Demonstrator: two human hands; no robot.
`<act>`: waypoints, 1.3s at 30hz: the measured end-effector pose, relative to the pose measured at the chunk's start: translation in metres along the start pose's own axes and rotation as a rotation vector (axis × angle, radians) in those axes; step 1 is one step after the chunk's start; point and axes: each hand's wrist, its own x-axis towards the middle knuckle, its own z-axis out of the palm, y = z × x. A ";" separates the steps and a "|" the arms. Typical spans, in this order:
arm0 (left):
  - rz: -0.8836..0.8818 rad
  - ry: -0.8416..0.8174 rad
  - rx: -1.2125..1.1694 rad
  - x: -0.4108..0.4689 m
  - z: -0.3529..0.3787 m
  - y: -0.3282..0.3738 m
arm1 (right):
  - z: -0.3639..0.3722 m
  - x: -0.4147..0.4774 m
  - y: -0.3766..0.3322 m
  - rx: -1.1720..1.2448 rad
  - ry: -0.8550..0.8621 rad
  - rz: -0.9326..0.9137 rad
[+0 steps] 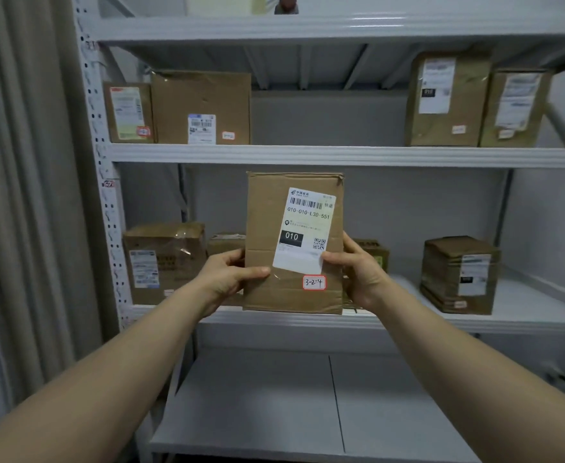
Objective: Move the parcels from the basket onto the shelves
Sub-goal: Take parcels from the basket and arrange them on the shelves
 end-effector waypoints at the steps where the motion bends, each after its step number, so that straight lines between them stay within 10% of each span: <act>1: -0.007 -0.004 -0.005 0.002 0.010 0.000 | -0.008 -0.002 -0.002 -0.007 0.010 0.001; 39: -0.548 -0.036 0.130 -0.027 0.087 -0.142 | -0.110 -0.058 0.137 -0.351 0.108 0.460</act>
